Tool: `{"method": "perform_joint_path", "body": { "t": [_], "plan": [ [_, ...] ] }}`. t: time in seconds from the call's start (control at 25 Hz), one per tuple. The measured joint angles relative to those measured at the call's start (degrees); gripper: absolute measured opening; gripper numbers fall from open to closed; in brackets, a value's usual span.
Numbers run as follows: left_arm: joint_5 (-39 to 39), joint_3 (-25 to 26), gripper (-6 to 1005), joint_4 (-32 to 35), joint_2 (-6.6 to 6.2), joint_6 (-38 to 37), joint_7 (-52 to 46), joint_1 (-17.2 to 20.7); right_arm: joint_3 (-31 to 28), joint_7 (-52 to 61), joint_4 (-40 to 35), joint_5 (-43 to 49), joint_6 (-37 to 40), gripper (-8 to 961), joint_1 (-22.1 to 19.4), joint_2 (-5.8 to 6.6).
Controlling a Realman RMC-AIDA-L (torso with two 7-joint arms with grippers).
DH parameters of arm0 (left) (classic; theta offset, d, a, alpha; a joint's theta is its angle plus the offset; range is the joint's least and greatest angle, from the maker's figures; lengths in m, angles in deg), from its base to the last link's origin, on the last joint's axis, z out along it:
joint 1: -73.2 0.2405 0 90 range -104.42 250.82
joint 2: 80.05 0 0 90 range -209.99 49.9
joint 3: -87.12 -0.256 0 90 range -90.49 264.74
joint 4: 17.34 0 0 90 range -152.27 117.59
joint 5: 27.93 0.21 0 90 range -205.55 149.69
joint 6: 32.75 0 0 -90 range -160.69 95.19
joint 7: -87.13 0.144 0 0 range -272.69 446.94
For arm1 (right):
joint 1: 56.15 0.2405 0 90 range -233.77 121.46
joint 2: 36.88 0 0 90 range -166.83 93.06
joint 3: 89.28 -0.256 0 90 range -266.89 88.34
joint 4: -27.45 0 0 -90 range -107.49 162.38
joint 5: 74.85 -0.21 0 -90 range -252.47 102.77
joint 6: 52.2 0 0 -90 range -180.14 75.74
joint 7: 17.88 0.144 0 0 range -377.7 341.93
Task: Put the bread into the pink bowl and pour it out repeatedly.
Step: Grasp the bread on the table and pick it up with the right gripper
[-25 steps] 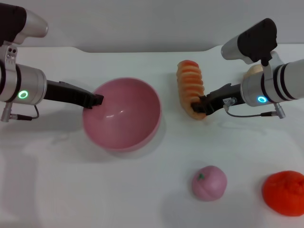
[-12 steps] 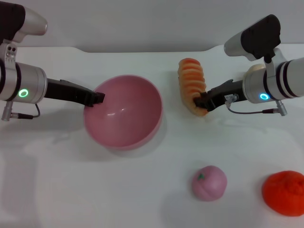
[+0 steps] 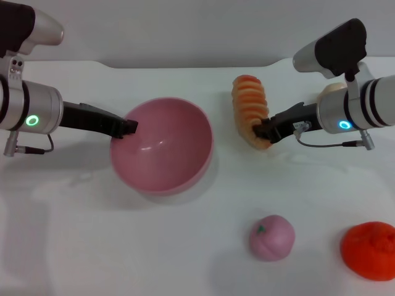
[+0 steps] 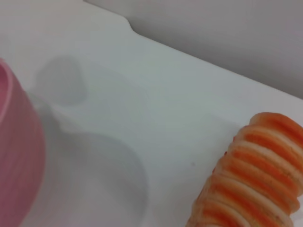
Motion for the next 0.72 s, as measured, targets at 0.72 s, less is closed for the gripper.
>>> {"method": "perform_joint_path", "body": {
  "t": [0.72],
  "plan": [
    [0.0,-0.4,33,-0.5,-0.01,-0.8,0.1,0.0,10.5,-0.7,-28.7,-10.0,-1.1,132,-10.8,-0.33]
  ]
}}
